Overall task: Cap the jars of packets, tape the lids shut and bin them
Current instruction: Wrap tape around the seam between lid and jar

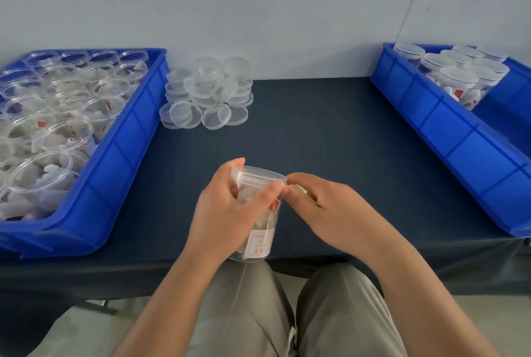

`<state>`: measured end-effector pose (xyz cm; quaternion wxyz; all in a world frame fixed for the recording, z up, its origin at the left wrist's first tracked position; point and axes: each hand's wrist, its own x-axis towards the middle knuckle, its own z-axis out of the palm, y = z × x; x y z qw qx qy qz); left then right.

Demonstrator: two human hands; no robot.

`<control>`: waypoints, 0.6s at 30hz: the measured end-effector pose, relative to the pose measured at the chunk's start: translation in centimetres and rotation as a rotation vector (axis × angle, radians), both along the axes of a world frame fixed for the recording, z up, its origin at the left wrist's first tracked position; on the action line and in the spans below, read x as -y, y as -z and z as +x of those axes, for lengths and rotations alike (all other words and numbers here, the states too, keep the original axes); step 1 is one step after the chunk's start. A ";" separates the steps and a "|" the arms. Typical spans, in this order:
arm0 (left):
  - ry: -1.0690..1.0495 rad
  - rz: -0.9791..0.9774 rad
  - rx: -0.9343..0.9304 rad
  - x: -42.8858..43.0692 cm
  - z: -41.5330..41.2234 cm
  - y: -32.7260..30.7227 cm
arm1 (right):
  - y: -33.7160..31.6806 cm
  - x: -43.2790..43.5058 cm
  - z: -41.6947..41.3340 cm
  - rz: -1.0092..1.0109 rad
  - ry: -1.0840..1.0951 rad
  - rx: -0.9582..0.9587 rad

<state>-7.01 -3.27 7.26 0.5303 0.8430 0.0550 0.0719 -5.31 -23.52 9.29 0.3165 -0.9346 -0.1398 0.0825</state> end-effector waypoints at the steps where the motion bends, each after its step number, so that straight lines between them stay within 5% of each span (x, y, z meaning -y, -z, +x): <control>1: 0.006 -0.025 0.000 -0.1 0.0 0.0 | -0.2 0.1 0.1 -0.011 -0.011 -0.008; 18: 0.162 -0.460 -0.241 -2.8 -0.3 -0.5 | -2.3 3.5 0.9 -0.066 -0.216 -0.086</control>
